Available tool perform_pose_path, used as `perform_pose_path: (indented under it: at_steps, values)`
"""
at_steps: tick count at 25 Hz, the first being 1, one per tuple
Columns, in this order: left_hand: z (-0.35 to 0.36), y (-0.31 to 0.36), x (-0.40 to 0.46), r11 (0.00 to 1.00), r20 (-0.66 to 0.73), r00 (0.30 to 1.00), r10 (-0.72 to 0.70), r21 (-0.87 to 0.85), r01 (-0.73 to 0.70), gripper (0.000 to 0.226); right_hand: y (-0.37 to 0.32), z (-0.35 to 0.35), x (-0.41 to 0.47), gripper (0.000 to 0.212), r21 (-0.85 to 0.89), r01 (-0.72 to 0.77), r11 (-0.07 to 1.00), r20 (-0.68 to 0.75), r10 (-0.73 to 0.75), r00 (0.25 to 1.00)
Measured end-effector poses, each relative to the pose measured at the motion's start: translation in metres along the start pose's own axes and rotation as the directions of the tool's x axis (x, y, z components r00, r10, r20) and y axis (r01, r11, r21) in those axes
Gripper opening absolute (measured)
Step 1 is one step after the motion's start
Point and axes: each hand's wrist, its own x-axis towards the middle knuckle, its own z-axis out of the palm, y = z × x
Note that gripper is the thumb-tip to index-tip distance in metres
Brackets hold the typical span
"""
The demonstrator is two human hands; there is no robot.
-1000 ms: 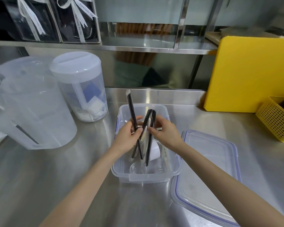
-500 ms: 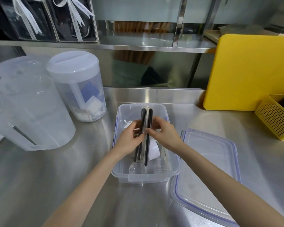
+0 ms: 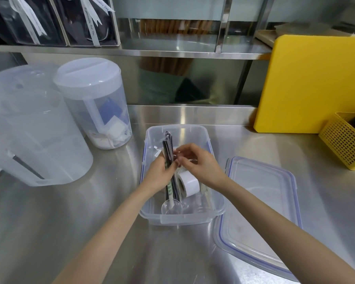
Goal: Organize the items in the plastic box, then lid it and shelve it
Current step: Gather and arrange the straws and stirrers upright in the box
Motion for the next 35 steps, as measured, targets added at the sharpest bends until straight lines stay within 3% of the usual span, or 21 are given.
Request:
perform_pose_path:
  at_steps: [4, 8, 10, 12, 14, 18, 28, 35]
  values:
    - [-0.007, -0.006, 0.001, 1.0, -0.094, 0.995, -0.011, -0.016, 0.01, 0.006, 0.014, -0.017, 0.011, 0.028, -0.041, -0.194, 0.98, -0.095, 0.189, 0.977]
    - [-0.009, -0.013, 0.004, 0.999, -0.115, 0.993, -0.024, -0.051, 0.018, 0.011, 0.03, -0.013, 0.022, 0.024, -0.285, -0.393, 0.874, 0.03, 0.418, 0.908]
    - [-0.009, -0.015, 0.005, 0.996, -0.119, 0.993, -0.026, -0.083, 0.016, 0.019, 0.04, 0.0, 0.025, 0.035, -0.403, -0.437, 0.804, 0.096, 0.512, 0.854]
    - [-0.011, -0.019, 0.007, 0.993, -0.128, 0.991, -0.031, -0.119, 0.015, 0.022, 0.053, 0.013, 0.028, 0.044, -0.448, -0.476, 0.757, 0.129, 0.581, 0.803]
    - [-0.012, -0.021, 0.008, 0.99, -0.13, 0.991, -0.033, -0.14, 0.015, 0.02, 0.063, 0.021, 0.032, 0.039, -0.467, -0.51, 0.723, 0.117, 0.622, 0.774]
    - [-0.009, -0.027, 0.011, 0.987, -0.101, 0.995, -0.028, -0.157, 0.012, 0.009, 0.075, 0.021, 0.042, 0.036, -0.486, -0.54, 0.687, 0.09, 0.654, 0.751]
    - [-0.011, -0.029, 0.012, 0.972, -0.096, 0.995, -0.014, -0.234, -0.009, 0.024, 0.095, 0.044, 0.044, 0.038, -0.619, -0.486, 0.618, 0.04, 0.642, 0.766]
    - [-0.008, -0.028, 0.01, 0.974, -0.084, 0.996, 0.0, -0.226, -0.019, 0.021, 0.1, 0.045, 0.041, 0.044, -0.488, -0.598, 0.636, 0.017, 0.692, 0.721]
